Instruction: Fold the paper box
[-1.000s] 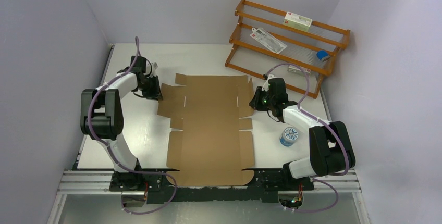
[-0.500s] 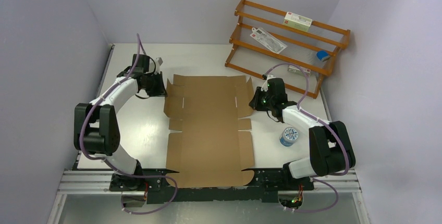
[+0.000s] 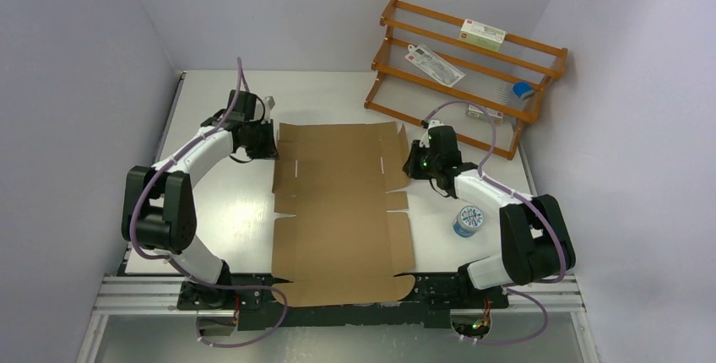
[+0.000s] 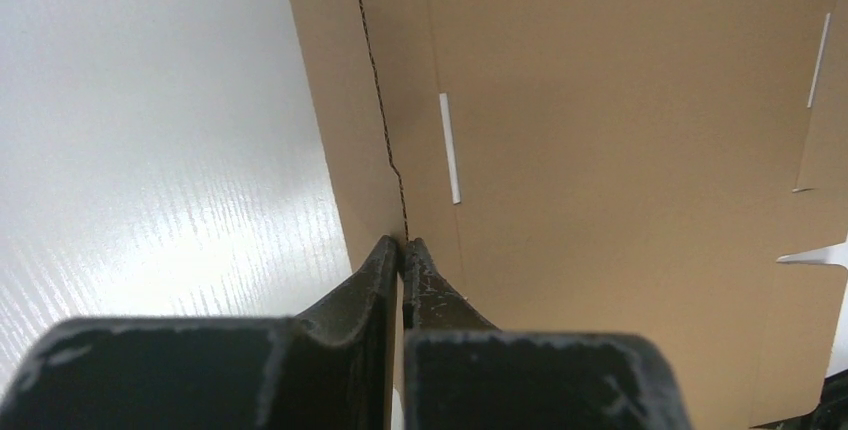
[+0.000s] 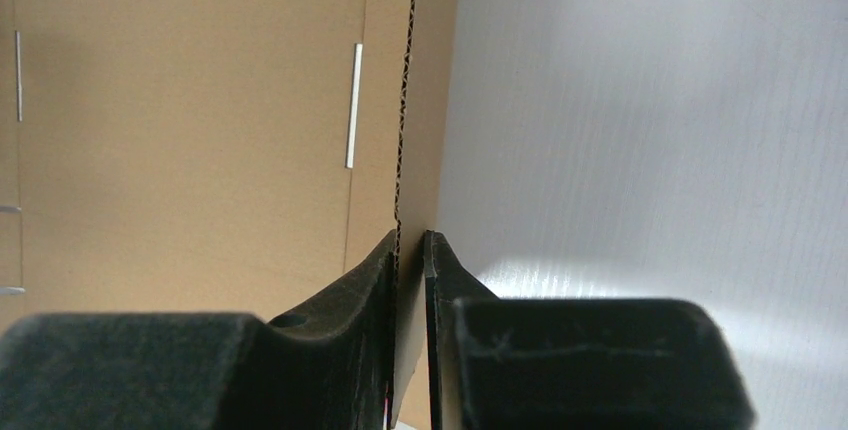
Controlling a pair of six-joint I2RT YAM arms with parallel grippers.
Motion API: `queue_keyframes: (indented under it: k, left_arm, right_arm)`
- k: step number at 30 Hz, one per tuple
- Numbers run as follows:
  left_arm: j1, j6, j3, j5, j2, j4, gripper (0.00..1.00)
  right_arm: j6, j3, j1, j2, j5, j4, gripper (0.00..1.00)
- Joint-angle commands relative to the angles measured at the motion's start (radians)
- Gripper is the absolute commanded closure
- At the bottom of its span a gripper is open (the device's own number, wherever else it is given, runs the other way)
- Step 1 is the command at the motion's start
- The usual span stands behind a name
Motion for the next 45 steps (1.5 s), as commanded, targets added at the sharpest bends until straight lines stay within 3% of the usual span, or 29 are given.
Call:
queue_keyframes:
  k: [1, 6, 10, 24, 37, 45]
  left_arm:
    - [-0.023, -0.007, 0.013, 0.001, -0.024, -0.011, 0.95]
    - [-0.023, 0.046, 0.002, -0.034, -0.074, -0.001, 0.95]
    - [-0.023, 0.089, -0.018, -0.025, -0.119, 0.021, 0.95]
    - [-0.062, 0.146, -0.09, -0.02, -0.248, 0.086, 0.95]
    - [-0.086, 0.17, -0.157, -0.025, -0.387, 0.127, 0.95]
    - [-0.094, 0.177, -0.163, -0.037, -0.403, 0.131, 0.95]
  right_arm:
    - [0.001, 0.042, 0.024, -0.034, 0.003, -0.023, 0.8]
    - [-0.024, 0.148, 0.097, -0.045, 0.107, -0.1, 0.56]
    - [-0.055, 0.242, 0.113, -0.025, 0.129, -0.122, 0.49]
    - [-0.435, 0.7, 0.132, 0.378, -0.314, -0.223, 0.24]
    - [-0.688, 1.106, 0.153, 0.705, -0.285, -0.406, 0.13]
    - [-0.789, 1.262, 0.152, 0.812, -0.35, -0.551, 0.16]
